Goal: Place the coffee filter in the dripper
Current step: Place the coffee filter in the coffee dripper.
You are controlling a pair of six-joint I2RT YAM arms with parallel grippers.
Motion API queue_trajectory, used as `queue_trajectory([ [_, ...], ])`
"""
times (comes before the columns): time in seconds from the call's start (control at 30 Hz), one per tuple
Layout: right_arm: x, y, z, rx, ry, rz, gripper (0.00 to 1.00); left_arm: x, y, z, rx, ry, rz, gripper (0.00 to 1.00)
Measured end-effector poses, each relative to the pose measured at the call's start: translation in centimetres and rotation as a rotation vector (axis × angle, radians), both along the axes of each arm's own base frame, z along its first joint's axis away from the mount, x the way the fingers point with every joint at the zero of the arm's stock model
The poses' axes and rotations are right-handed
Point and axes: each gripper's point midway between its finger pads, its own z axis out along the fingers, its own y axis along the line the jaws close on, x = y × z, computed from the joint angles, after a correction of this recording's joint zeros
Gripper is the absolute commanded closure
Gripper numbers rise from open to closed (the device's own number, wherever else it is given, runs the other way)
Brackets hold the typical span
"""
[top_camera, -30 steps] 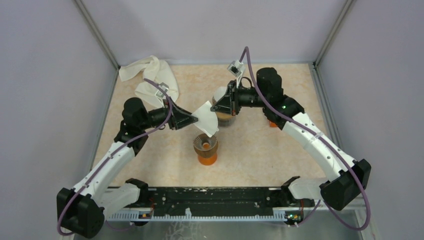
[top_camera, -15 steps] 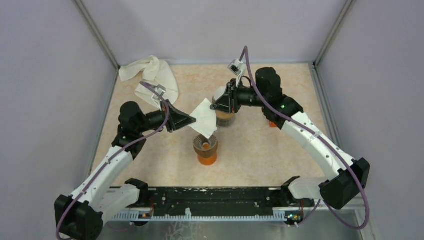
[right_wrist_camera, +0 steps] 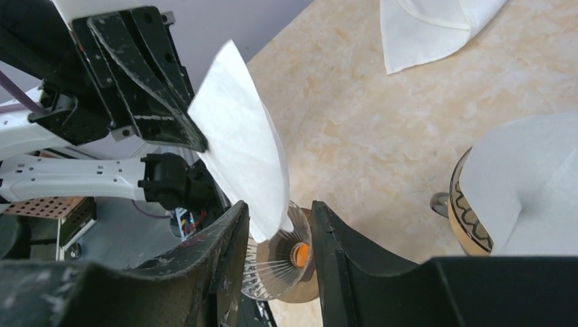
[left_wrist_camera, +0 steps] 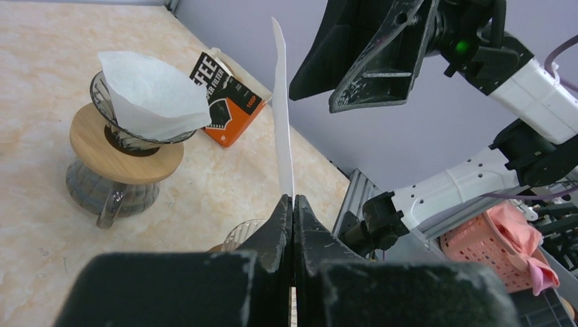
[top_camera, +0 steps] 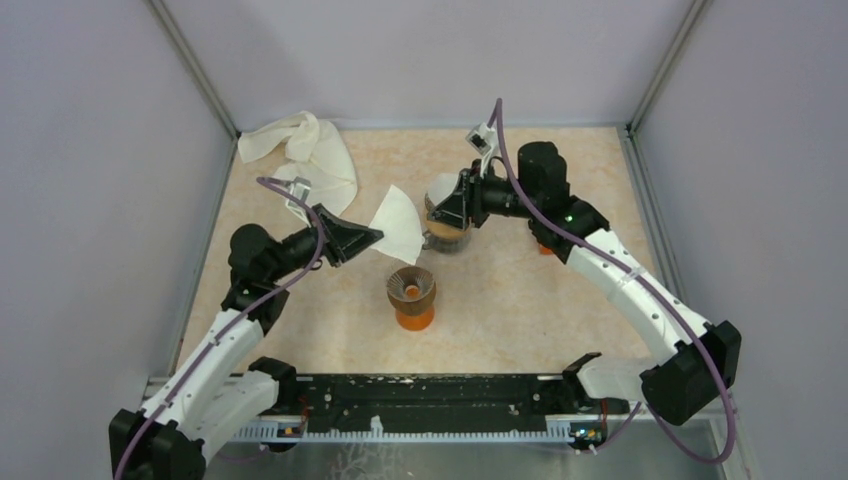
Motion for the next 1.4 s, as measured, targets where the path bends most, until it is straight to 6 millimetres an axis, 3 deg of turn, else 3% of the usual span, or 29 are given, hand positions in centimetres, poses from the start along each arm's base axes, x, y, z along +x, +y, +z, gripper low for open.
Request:
queue_trajectory([
  [0.47,-0.4,-0.1,-2.4,-0.017,0.009,0.043,0.58,0.0,0.7,3.1,-0.168,-0.048,0.039,1.00],
  [0.8,-0.8,0.2,-1.4,0.015,-0.022,0.087,0.57,-0.4,0.7,4.4,-0.214,-0.074,0.018,1.00],
  [1.4,-1.4,0.7,-0.1,0.065,-0.043,0.135,0.57,-1.0,0.2,4.1,-0.234,-0.065,-0.050,1.00],
])
